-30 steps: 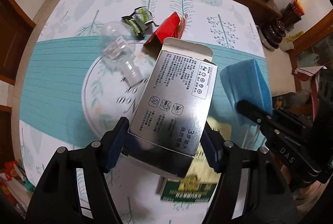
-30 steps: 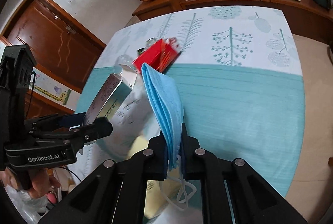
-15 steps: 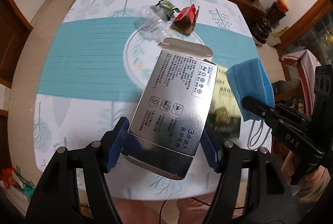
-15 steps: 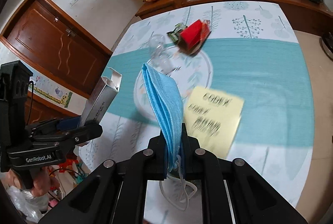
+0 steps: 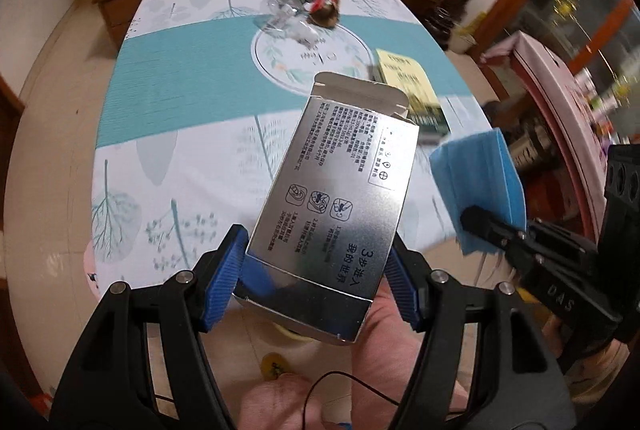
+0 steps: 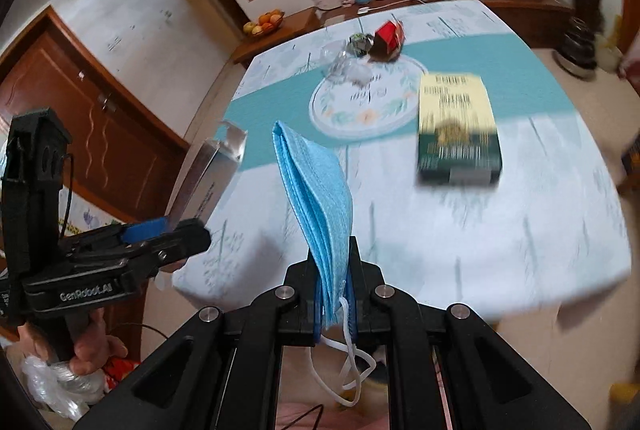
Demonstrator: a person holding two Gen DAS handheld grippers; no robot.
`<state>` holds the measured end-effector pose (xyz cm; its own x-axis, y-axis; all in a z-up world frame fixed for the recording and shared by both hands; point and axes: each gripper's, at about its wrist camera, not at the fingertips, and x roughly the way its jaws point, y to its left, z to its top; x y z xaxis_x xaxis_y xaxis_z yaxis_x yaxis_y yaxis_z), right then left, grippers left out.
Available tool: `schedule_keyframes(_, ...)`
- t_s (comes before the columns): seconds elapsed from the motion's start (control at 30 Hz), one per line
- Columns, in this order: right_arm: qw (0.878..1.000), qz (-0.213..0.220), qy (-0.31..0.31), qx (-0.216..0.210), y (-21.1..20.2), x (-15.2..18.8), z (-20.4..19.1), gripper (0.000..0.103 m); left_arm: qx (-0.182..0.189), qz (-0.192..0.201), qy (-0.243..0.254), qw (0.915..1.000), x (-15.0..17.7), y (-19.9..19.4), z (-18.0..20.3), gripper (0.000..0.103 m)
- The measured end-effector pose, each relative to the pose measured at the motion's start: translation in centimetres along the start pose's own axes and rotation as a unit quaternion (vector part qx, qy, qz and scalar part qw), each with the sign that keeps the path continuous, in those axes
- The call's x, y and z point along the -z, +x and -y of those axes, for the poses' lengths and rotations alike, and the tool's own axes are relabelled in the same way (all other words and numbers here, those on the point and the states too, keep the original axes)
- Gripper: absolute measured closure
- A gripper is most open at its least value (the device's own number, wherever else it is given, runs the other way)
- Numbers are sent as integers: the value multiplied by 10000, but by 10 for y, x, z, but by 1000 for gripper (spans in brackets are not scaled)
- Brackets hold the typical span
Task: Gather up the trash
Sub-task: 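Lift the silver box with left tool while right tool lifts the blue mask, then carry silver box and blue mask over the black bin and open both tools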
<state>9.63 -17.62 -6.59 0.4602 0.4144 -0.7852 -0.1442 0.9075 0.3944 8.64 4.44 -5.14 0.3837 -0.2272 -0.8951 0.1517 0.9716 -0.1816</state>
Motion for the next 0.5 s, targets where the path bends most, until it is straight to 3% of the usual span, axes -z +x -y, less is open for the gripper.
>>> schedule_keyframes(0.23,9988,-356,250,217,-19,95,-31,94,129,-260,566,9980,71,-15,16,39)
schedule_keyframes(0.5,9919,-908,822,326,-7,169,-5,94,-2,-888,1034,9907,146,13,45,39)
